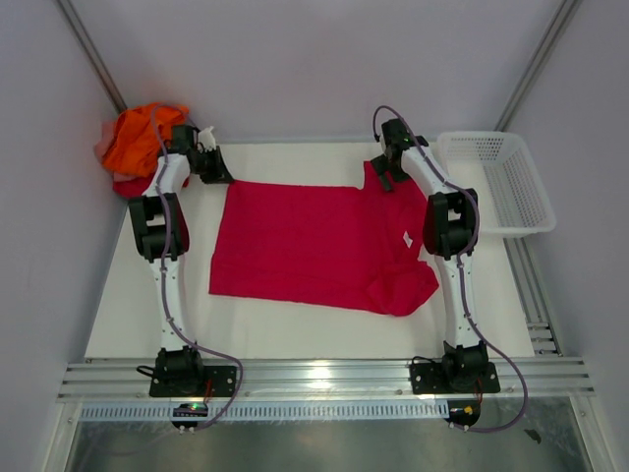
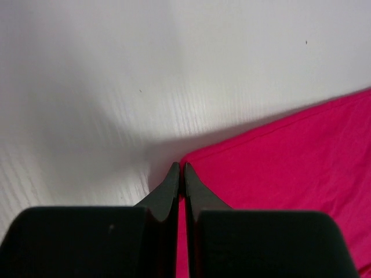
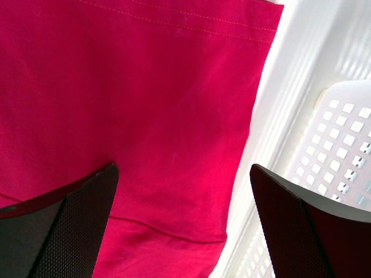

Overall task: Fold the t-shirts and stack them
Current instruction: Flatten out the tshirt

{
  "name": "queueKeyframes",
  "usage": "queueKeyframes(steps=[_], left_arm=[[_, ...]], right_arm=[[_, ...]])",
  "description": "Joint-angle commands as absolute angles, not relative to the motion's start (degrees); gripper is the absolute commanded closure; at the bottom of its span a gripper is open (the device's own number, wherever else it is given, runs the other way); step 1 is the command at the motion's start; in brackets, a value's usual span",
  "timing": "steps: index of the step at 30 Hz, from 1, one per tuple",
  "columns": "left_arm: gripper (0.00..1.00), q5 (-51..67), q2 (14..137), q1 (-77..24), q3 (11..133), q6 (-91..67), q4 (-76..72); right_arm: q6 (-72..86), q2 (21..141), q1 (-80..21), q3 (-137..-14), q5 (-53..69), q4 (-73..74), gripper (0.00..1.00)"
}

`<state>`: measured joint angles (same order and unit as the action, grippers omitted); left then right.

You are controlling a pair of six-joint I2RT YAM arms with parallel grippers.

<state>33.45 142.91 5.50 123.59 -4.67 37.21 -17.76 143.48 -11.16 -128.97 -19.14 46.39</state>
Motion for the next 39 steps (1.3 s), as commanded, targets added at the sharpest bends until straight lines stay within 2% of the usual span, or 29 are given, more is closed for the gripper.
queueKeyframes(steps=[1,11,28,35,39], left_arm=[[1.00,29.19,143.44,5.80,128.23,-7.38,31.20],[1.00,25.93,143.70,5.62,131.57,-6.42,29.44],[1.00,21.62,138.26,5.62,125.78,-5.01,28.83],[1.00,21.18,136.93,5.62,123.31,-3.43,29.35],[1.00,22.06,137.72,5.62,123.49,-3.78,30.05]], right_arm=[[-16.35,146.78,-11.25,-128.50,-21.17,41.85,0.00],[-16.09,147.74,-11.25,-130.96,-23.03,38.76,0.01],[-23.20,147.75,-10.90,-133.51,-28.38,25.41,0.01],[-28.65,138.35,-10.72,-131.66,-28.13,16.00,0.01],[-27.87,131.51,-10.72,-131.49,-27.51,18.79,0.01]])
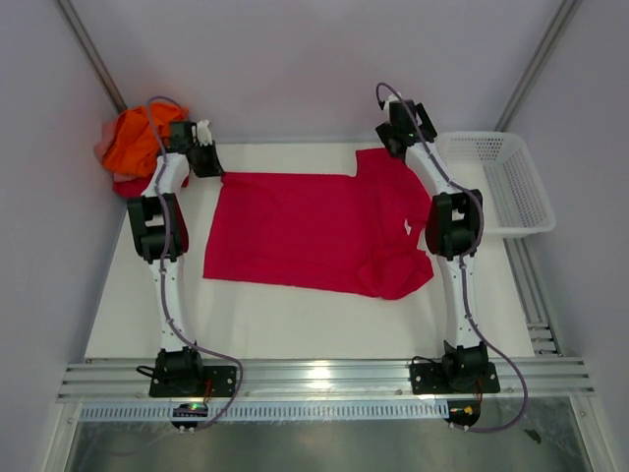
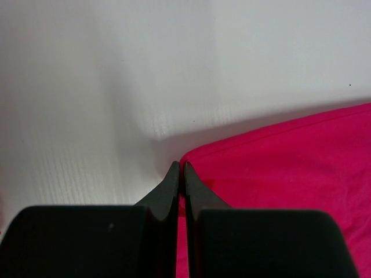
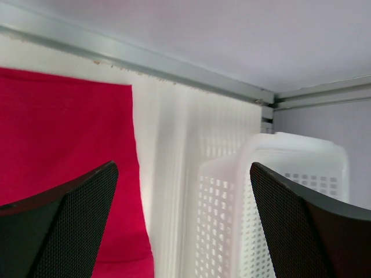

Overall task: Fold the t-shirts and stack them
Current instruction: Flatten out the tshirt

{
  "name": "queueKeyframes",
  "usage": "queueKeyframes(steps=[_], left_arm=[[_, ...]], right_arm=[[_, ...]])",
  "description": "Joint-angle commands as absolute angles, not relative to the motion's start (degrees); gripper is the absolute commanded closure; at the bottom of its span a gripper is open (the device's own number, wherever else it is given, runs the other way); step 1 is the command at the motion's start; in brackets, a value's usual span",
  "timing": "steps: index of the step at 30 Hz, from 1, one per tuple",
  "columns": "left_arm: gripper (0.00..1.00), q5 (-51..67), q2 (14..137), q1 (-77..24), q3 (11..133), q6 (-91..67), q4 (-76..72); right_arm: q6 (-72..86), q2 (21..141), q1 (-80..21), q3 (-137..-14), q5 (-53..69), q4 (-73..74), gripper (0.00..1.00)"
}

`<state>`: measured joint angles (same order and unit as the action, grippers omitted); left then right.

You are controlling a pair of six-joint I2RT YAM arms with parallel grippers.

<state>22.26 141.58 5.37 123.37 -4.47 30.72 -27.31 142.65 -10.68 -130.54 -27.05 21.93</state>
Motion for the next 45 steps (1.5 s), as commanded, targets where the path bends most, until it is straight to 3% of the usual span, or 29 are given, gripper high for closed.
queueKeyframes(steps=[1,3,5,6,9,14,19,24,30,34,45], left_arm=[[1.00,22.32,137.72,5.63,123.49,-3.78,30.15],[0.99,22.85,137.64,5.54,123.40,-3.26,31.11],[0.89,23.29,137.03,5.54,123.05,-1.85,31.55],[0.61,23.12,136.59,5.45,123.05,-1.06,32.16],[0.01,19.09,134.22,4.31,124.89,2.72,34.71],[0.01,22.22,127.72,3.08,127.70,4.92,38.04],[0.01,31.70,120.16,2.90,124.46,5.62,47.09],[0.01,33.40,108.30,2.90,106.51,14.75,56.42],[0.01,29.97,98.71,2.81,85.54,19.42,50.02],[0.01,31.37,100.62,2.90,81.21,19.16,49.75],[0.02,33.22,107.58,2.81,84.72,18.71,51.85]], right_arm=[[-25.69,130.18,-10.72,-131.31,-26.29,21.51,0.01],[-23.13,124.76,-10.72,-126.76,-21.29,28.28,0.01],[-21.19,120.17,-10.72,-116.00,-15.77,31.01,0.01],[-20.83,117.88,-10.72,-112.19,-14.43,31.03,0.01],[-21.35,109.27,-10.72,-97.50,-9.86,29.28,0.01],[-23.55,102.58,-10.72,-87.37,-4.50,33.02,0.01],[-28.91,96.60,-10.72,-82.19,9.90,42.43,0.01],[-31.99,89.75,-10.72,-76.30,13.35,46.23,0.01],[-30.85,86.31,-11.86,-68.47,15.65,43.60,0.01],[-29.45,87.18,-14.84,-66.19,13.54,39.13,0.01],[-27.69,92.55,-22.59,-68.82,11.78,39.02,0.01]])
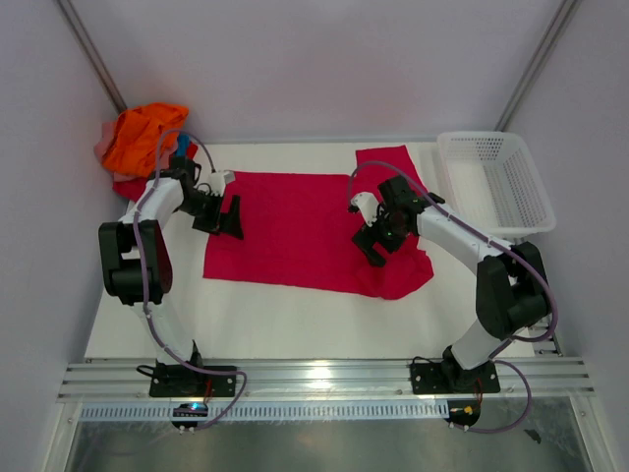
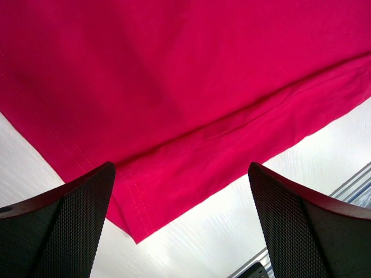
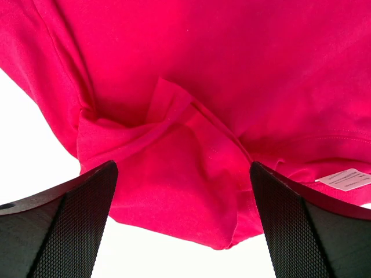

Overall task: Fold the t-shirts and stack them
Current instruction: Flatten out the tshirt

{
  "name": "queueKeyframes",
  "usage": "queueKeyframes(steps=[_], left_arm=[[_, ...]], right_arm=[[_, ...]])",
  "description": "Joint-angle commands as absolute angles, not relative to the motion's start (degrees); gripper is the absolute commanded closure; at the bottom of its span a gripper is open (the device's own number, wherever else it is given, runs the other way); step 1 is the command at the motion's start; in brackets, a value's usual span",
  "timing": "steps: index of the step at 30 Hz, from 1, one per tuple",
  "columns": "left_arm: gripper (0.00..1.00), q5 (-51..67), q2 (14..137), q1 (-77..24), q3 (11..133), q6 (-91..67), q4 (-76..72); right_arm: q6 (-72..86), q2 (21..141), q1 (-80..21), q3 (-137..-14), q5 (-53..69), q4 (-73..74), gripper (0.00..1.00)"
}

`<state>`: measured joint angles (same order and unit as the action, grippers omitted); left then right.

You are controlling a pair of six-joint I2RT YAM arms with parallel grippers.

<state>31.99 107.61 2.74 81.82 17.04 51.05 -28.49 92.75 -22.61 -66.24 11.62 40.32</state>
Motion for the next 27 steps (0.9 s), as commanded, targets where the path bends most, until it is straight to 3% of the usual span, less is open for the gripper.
queueKeyframes(steps=[1,14,27], left_arm=[[0.02,33.05,107.84,2.73,85.07,19.42,52.90],[0.03,22.95,105.38,2.90,80.95,23.91,57.92],[0.03,23.29,109.33,2.90,81.91,23.91,57.74]], right_arm=[[-27.42,92.90,-22.59,-68.99,11.52,39.11,0.01],[-25.31,95.10,-22.67,-67.94,9.32,35.77,0.01],[-24.61,95.97,-22.59,-67.59,8.61,35.07,0.01]])
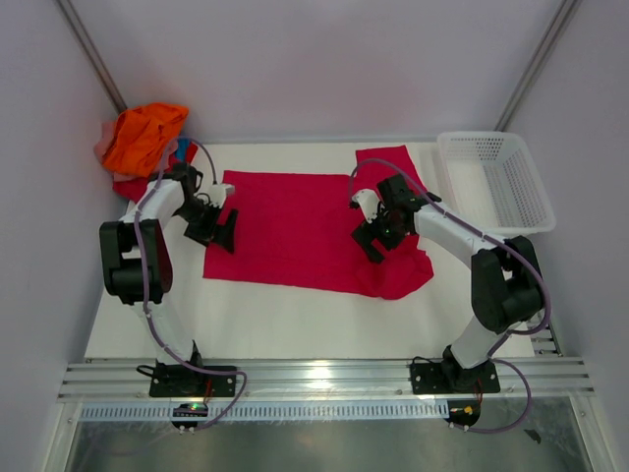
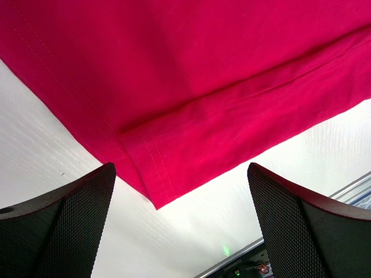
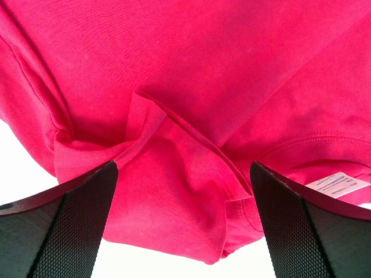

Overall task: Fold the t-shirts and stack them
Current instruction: Flatten out the tshirt

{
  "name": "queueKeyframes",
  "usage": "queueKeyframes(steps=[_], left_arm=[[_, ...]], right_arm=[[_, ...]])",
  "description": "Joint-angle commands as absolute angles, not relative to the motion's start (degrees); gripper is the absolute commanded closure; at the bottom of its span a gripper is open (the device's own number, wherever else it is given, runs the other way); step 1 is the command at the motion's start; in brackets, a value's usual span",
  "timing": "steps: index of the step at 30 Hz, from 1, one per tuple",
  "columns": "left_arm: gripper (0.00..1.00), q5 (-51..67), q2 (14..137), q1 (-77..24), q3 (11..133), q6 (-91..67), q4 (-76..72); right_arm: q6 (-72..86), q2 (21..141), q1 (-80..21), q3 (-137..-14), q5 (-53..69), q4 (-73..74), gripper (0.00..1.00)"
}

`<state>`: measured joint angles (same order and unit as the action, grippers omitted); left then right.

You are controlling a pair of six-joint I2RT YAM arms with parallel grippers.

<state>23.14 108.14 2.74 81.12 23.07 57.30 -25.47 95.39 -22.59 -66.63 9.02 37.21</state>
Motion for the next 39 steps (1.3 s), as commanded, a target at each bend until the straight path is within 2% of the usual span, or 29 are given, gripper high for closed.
queueKeyframes(steps=[1,14,17,21,28,31,34,35,37,38,39], left_arm=[[0.04,23.12,109.34,2.90,82.18,23.91,57.74],[0.05,25.93,116.89,2.81,86.22,23.12,57.39],[0.10,26.19,117.07,2.90,86.48,23.38,57.74],[0.24,25.67,116.28,2.81,86.66,24.52,59.67],[0.25,25.93,112.16,2.90,86.66,25.84,63.63],[0.30,26.02,111.01,2.90,86.84,26.54,66.00],[0.49,26.37,109.87,2.90,87.10,28.03,69.16],[0.65,26.37,109.34,2.81,87.27,28.56,70.04],[0.84,26.63,109.07,2.90,87.89,29.79,72.85],[1.00,26.72,108.90,2.90,88.24,30.14,73.82],[1.00,26.98,108.81,2.90,88.50,30.49,75.83]], right_arm=[[-24.61,95.98,-22.59,-67.59,8.70,35.16,0.01],[-24.35,95.89,-22.59,-67.68,8.00,35.07,0.01],[-24.26,96.33,-22.59,-67.59,8.00,34.98,0.01],[-24.26,96.94,-22.59,-67.85,8.00,34.98,0.01],[-25.57,98.44,-22.59,-70.48,5.72,36.12,0.01],[-25.93,99.66,-22.59,-72.86,4.31,36.65,0.01],[-25.49,101.60,-22.50,-76.54,4.04,37.61,0.01],[-25.31,102.04,-22.50,-77.07,3.96,37.70,0.01],[-24.70,103.53,-22.41,-79.09,3.43,37.79,0.00],[-24.35,104.14,-22.50,-79.71,3.08,37.79,0.01],[-23.82,105.37,-22.41,-80.59,2.64,37.88,0.01]])
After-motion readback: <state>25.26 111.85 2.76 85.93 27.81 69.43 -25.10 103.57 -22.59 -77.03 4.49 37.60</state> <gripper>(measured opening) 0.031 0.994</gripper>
